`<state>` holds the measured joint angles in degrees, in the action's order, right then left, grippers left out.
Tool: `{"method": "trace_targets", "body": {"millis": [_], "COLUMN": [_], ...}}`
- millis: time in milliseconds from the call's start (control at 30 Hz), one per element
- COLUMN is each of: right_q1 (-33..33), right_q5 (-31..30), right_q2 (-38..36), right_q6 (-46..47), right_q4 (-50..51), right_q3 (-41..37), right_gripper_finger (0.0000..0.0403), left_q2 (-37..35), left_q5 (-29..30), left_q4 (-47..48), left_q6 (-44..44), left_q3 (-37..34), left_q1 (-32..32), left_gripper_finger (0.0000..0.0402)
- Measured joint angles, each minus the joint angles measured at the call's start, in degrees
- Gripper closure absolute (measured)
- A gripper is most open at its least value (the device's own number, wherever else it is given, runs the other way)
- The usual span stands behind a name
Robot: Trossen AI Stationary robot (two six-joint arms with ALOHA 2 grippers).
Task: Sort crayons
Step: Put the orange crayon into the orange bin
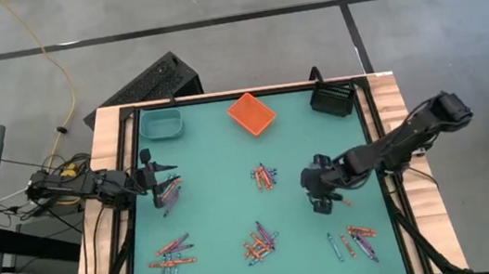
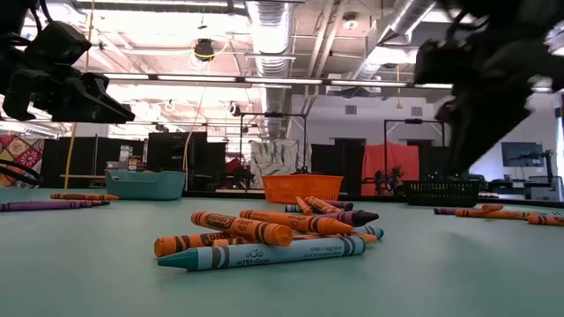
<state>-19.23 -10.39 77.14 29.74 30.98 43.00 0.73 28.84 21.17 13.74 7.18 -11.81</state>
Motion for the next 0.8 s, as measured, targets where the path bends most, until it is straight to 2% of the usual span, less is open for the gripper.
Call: {"method": "trace_targets", "body": {"millis": [333,467,600,800], "right_q1": [-16.4,-20.64,-22.67,-22.24], "right_q5": [0.04,0.04,-0.18,-0.11], "right_q2": [-0.99,-0.26,1.29,4.37], "right_q6": [26.73,35.88,40.41,41.39], "right_q4": [14.49,20.16,23.03,21.43], "right_q3": [0.0,0.0,-0.09,-1.83], "right_gripper_finger": [0.0274,0.0274,0.0274,0.0274], "left_q2": [0.0,0.0,0.0,0.0], "left_q5": [0.02,0.0,0.0,0.01], "left_q4": [-0.02,0.0,-0.02,0.0], "left_q6": [0.0,0.02,0.0,0.01], "left_q3": [-0.02,0.0,-0.01,-0.01], "left_q1": [0.0,0.0,0.0,0.0], "left_gripper_finger": [0.0269,0.0269,0.0269,0.0269]}}
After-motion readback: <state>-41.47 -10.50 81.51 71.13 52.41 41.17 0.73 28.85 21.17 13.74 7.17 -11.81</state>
